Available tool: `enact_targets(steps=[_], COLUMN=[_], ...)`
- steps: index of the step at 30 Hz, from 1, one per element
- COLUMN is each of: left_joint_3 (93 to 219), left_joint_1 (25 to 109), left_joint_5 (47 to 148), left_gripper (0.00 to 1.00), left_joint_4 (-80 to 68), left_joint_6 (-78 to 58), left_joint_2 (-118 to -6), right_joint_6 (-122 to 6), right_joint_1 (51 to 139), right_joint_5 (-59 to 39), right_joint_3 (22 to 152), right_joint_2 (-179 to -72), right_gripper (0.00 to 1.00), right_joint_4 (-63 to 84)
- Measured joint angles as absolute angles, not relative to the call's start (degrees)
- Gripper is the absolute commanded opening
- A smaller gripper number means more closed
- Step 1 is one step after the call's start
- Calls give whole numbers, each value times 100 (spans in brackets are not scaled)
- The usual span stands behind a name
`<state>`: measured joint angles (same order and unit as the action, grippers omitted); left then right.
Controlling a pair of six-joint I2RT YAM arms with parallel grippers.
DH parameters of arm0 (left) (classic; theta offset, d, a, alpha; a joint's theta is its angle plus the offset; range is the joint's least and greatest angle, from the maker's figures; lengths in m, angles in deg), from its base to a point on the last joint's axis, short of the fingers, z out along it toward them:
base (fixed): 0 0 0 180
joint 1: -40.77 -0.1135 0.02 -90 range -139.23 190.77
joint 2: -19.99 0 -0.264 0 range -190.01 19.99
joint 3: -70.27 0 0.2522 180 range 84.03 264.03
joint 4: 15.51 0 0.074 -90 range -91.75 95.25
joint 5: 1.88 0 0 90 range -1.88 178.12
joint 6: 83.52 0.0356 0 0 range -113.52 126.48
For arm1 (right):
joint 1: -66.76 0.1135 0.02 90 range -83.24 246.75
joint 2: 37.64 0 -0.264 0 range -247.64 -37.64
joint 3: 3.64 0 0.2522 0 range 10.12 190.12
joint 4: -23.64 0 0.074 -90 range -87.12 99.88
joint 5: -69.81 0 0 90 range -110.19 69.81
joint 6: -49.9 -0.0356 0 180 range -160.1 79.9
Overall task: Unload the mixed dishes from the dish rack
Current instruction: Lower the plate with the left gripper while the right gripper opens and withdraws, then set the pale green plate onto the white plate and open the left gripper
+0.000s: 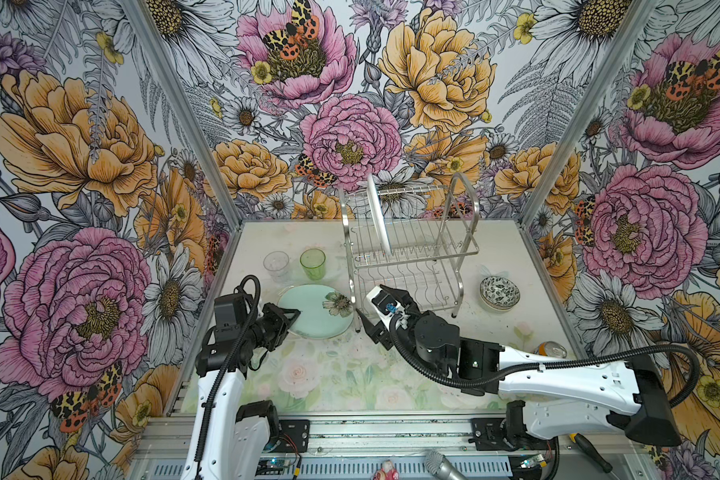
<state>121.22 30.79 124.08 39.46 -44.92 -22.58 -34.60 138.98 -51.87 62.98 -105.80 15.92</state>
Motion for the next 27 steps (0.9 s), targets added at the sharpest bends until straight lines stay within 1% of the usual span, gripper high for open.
enact_targets(steps=[6, 11, 15, 19, 27], left_joint_3=[12122, 12122, 12144, 12142, 11875], left_joint_1=[2884, 2725, 2587, 2552, 2552], left_joint_5=[12152, 11689, 11370, 11158, 10889], left_gripper=[0, 0, 0, 0, 0], left_joint_4=[4034, 4047, 4018, 3867, 3349], left_joint_6=[-4232, -3926, -3698, -3637, -3593], left_joint_2=[-2476, -2712, -2914, -3119, -3401], right_joint_6=[-3565, -3624, -3648, -3733, -4243], right_joint_1=[13791, 13725, 13662, 13546, 13164], right_joint_5=[-5143, -5141, -5141, -5088, -4356], right_joint_3=[6038, 5896, 5869, 5839, 5789], right_joint_2=[-10279, -10134, -10073, -10032, -10034], right_gripper=[74, 74, 76, 81, 86], right_joint_4=[1524, 1439, 1369, 1306, 1026])
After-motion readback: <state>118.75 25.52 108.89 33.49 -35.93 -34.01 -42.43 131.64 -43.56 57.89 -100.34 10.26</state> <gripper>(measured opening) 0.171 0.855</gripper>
